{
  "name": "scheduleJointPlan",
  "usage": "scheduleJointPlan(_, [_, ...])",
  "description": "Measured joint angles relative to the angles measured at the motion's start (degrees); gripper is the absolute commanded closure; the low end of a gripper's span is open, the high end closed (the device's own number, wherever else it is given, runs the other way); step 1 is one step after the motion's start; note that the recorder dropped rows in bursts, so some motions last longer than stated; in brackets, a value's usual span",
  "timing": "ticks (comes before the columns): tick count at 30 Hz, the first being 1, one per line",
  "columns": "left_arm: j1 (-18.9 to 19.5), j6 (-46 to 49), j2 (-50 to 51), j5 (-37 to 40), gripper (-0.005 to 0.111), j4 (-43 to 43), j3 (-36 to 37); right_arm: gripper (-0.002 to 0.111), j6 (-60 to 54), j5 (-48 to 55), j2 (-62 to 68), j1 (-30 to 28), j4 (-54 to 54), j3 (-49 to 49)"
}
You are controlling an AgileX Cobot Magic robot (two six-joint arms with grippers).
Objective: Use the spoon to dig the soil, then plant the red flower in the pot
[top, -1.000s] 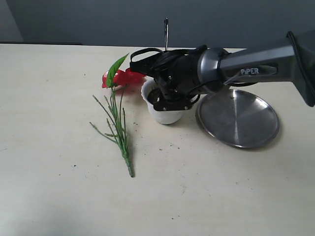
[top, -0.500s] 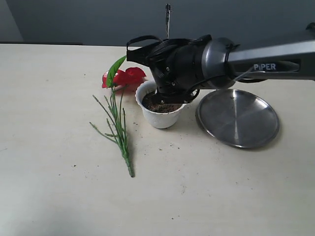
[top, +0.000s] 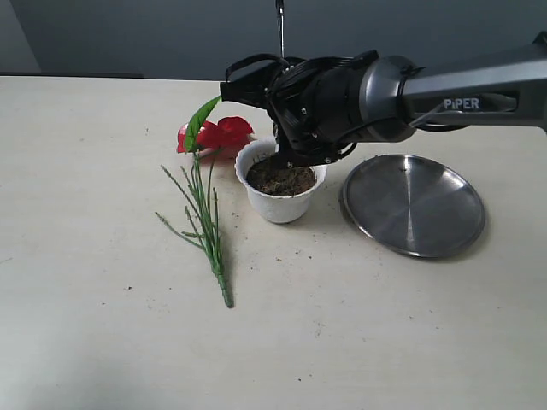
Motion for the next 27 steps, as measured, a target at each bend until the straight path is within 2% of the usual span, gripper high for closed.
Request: scheduleJointPlan(27, [0.00,0.00,0.00,0.00,0.107,0.00,0.00,0.109,-2.62,-1.34,1.93,0.00,12.40,-0.27])
